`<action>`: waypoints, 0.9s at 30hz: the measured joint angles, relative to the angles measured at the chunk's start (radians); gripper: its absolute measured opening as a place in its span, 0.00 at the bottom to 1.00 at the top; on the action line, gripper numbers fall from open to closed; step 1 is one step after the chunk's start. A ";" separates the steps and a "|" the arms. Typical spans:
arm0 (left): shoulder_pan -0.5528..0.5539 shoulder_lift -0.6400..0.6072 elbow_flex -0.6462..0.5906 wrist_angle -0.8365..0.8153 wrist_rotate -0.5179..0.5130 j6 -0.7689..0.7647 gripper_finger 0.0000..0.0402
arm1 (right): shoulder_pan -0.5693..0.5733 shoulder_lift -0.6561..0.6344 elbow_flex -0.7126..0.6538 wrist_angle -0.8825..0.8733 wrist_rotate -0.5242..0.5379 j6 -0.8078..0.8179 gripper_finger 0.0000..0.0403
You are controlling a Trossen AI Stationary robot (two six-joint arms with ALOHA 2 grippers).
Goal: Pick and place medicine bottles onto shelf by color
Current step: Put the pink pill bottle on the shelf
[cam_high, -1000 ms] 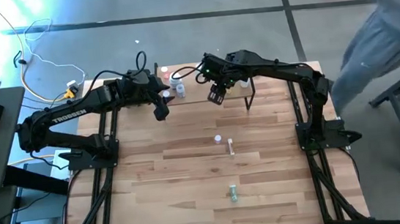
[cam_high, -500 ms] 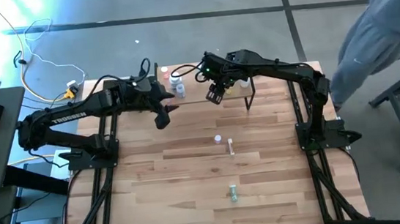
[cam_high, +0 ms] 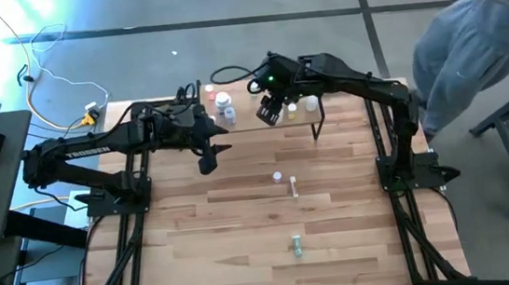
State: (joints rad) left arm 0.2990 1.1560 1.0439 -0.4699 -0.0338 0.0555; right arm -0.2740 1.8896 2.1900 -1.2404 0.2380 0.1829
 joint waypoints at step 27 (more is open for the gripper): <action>-0.125 0.303 0.000 0.321 -0.008 0.000 0.51 | -0.007 -0.035 0.166 -0.037 0.144 -0.008 0.44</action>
State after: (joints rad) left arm 0.1741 1.4593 1.0439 -0.1489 -0.0421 0.0555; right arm -0.2810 1.8549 2.3562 -1.2774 0.3817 0.1753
